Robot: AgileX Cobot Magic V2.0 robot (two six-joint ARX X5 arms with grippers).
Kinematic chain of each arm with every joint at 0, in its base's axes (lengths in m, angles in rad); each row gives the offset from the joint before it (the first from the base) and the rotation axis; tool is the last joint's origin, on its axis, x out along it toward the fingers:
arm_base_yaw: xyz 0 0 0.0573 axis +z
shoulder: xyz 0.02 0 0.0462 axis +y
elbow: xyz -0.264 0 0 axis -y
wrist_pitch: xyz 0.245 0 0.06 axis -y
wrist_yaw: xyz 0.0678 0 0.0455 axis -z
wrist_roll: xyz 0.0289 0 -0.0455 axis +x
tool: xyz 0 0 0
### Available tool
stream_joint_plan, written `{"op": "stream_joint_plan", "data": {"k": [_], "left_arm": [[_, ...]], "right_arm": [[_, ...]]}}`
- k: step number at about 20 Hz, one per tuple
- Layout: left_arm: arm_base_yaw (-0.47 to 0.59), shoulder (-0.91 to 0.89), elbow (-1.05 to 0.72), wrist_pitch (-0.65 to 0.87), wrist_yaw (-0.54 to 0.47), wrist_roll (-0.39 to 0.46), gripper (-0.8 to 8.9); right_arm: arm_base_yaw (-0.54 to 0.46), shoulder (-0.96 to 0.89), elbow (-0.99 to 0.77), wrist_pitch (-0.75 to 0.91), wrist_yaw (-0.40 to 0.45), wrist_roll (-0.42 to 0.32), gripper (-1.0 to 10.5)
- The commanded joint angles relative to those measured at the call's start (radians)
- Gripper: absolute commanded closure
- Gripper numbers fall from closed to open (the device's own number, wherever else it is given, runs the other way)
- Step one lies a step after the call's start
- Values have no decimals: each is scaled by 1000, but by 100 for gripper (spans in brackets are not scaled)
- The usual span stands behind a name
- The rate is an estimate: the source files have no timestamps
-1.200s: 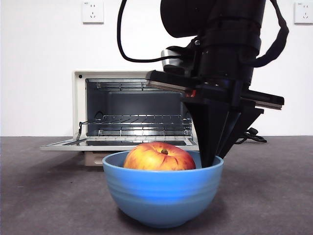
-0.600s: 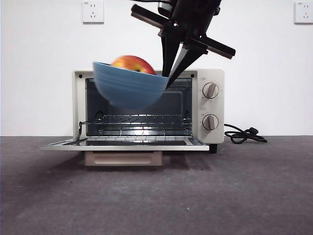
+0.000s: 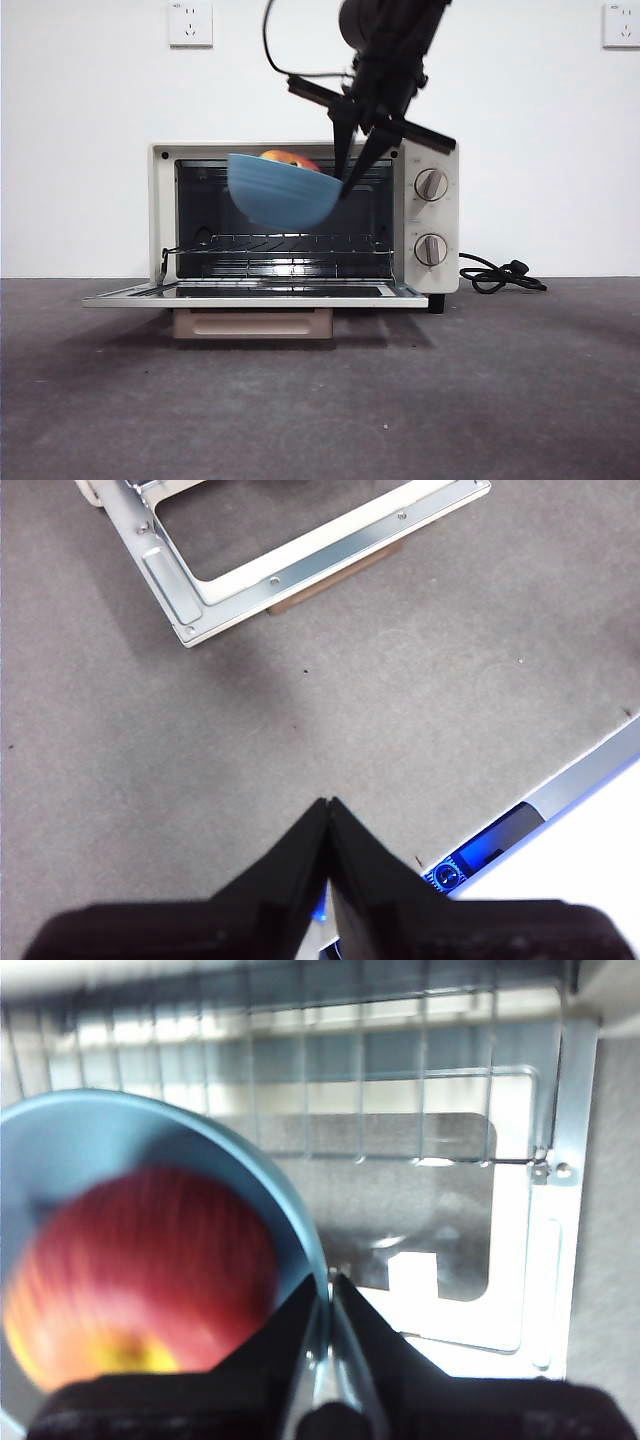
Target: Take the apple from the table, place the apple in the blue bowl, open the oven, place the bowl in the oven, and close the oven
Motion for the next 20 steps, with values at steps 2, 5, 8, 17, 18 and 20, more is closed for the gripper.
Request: {"op": "stream_joint_plan", "data": {"k": [2,5,8,17,18,20], "left_arm": [[-3,-4,-7,6,0,14,818],[-3,-4,-7,6,0,14,818],[-3,-4,-7,7,0,15,818],[-3,-3,-7,7,5,18,819],[-3,-3,-7,6,5,18,818],[-3,-3,-7,6,5,18,818]], "right_arm": [[-30,21,8,-7,-7,130,959],[-49,21,8,16,16,195,959],[-47,21,8,12,117,229,959],[-34,32,7,74,199,295,959],[-34,34,7,74,199,298,959],[-34,42,7,74,193,298,959]]}}
